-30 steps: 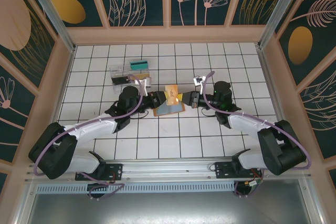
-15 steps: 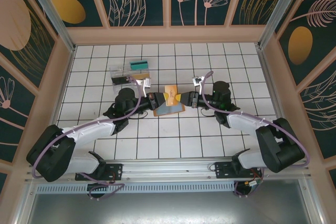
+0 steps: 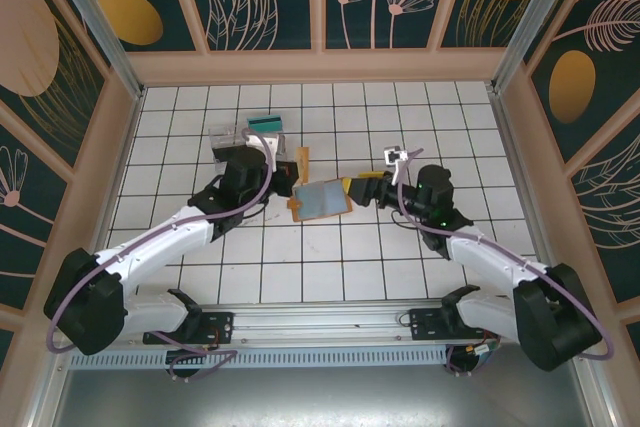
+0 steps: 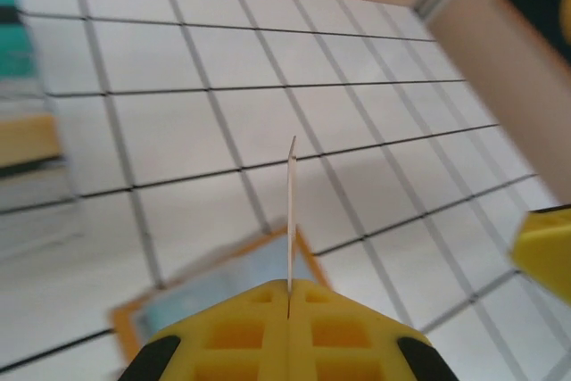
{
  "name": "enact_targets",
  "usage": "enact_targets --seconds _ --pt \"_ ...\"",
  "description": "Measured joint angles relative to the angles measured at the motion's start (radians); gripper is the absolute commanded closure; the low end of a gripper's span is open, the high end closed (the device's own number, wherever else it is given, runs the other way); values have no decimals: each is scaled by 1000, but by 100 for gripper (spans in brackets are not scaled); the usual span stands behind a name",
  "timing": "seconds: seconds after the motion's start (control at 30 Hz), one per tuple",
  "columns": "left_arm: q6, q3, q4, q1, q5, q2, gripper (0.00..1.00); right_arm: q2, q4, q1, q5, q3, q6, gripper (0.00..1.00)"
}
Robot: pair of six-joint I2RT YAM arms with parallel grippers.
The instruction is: Take the credit cards out of the card holder
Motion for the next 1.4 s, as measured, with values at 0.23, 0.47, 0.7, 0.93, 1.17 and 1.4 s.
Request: enact_targets --seconds 0.23,0.47,0.7,0.93,1.17,1.4 --pt "376 56 -127 0 -203 9 100 -82 13 48 157 -80 -15 1" --pt "761 168 -198 17 -232 87 100 -210 33 55 267 -135 -34 1" --pt "1029 272 -268 109 -196 208 100 -269 38 55 315 -143 -46 1" --pt "1253 361 -345 179 -155 313 100 -278 22 56 331 -143 -46 1" --pt "1422 356 -340 189 -171 354 100 -273 20 56 346 -143 -46 1" --pt "1509 294 -271 189 -183 366 100 -231 19 56 348 -143 -46 1"
